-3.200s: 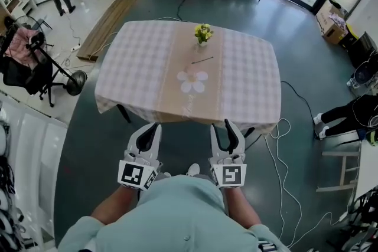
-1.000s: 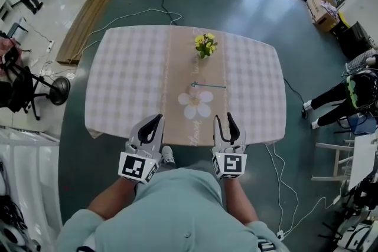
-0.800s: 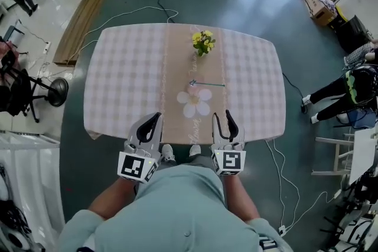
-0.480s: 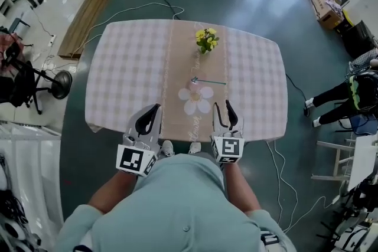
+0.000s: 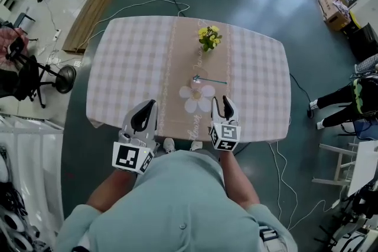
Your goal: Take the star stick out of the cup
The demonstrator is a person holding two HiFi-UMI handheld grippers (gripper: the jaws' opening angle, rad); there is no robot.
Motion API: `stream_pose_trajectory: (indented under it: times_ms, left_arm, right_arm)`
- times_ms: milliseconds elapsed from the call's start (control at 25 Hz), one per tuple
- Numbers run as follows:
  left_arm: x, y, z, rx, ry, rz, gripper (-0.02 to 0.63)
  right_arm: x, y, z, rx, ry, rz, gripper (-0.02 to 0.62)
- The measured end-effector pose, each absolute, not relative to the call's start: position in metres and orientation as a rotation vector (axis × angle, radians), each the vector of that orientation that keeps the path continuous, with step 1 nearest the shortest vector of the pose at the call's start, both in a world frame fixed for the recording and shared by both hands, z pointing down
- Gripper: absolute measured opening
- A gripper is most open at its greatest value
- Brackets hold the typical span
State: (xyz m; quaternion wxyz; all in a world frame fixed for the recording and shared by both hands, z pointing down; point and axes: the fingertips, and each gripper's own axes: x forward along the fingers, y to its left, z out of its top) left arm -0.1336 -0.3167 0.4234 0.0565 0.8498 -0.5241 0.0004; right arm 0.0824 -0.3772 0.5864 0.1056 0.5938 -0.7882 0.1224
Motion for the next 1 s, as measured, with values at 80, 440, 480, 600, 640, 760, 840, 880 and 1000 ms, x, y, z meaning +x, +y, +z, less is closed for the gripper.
stream_pose_trajectory:
  times_ms: [80,440,480,600,640,760,840,880,1000]
  left_arm:
    - [-0.136,-0.317,0.423,2.573,-1.606,0.007,0.004]
    - [-0.140,-0.317,0.418,2.556,-1.661,0.017,0.005]
    - [-0.141,-0.316,0.418,2.554,-1.665,0.018,0.003]
    - [-0.143,-0.314,0.418,2.549,-1.680,0.024,0.005]
    - [-0.143,-0.313,0.418,2.547,-1.686,0.025,0.005]
    - [-0.146,-0.311,0.418,2.538,-1.703,0.027,0.004]
    - [-0.147,-0.310,0.417,2.532,-1.714,0.030,0.003]
    - [-0.148,-0.310,0.417,2.530,-1.718,0.032,0.003]
    - [-0.149,-0.309,0.417,2.525,-1.727,0.034,0.005]
  right_arm:
    - [0.081,-0.384,0.592,1.742,-2.323,0.368,0.124]
    - [0.076,-0.409,0.605,1.696,-2.323,0.381,0.124]
    - [0.075,-0.411,0.607,1.693,-2.322,0.383,0.124]
    - [0.073,-0.417,0.611,1.680,-2.322,0.392,0.124]
    - [0.072,-0.418,0.613,1.677,-2.322,0.394,0.124]
    - [0.071,-0.423,0.616,1.669,-2.324,0.407,0.124]
    - [0.069,-0.427,0.618,1.663,-2.324,0.416,0.124]
    - [0.069,-0.429,0.619,1.661,-2.323,0.420,0.124]
    - [0.069,-0.434,0.622,1.660,-2.318,0.431,0.124]
